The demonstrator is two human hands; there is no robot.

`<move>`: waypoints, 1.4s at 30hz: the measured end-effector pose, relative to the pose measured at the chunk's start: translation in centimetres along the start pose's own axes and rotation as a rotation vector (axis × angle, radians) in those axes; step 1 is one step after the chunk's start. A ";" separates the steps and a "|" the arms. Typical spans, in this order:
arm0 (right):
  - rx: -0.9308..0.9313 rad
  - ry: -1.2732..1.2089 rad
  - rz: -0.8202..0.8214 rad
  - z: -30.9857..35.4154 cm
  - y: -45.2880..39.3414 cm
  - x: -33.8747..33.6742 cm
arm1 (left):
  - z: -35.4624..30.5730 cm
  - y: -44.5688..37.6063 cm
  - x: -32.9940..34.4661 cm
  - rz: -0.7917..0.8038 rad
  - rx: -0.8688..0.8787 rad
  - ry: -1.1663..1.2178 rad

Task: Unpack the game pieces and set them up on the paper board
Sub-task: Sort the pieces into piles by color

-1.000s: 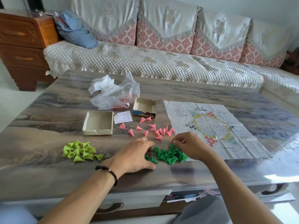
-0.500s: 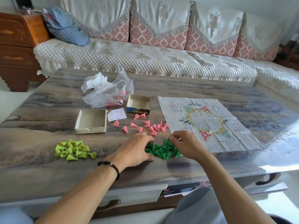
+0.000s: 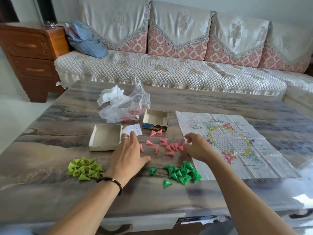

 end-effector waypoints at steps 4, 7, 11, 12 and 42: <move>-0.014 0.000 0.063 1.1 -1.1 0.2 | 0.1 -2.1 0.0 0.065 -0.060 0.019; -0.103 -0.025 0.078 1.9 -1.8 0.8 | 0.0 -3.5 0.0 0.176 -0.057 0.050; -0.203 -0.049 0.113 2.8 -2.1 0.9 | -0.7 -4.8 0.7 0.242 0.085 0.108; -0.227 -0.040 0.128 2.8 -2.0 0.6 | -0.9 -5.0 0.9 0.264 0.111 0.136; -0.274 -0.026 0.082 2.7 -4.5 2.1 | -1.6 -9.0 2.2 0.391 0.179 0.190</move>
Point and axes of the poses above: each hand's wrist, its own y-axis away from the middle knuckle, its own x-axis out of the palm, z = x × y, the point moved 1 cm from there along -y, towards the middle knuckle, and after that the axes turned 4 degrees about y, right-handed, at the moved point
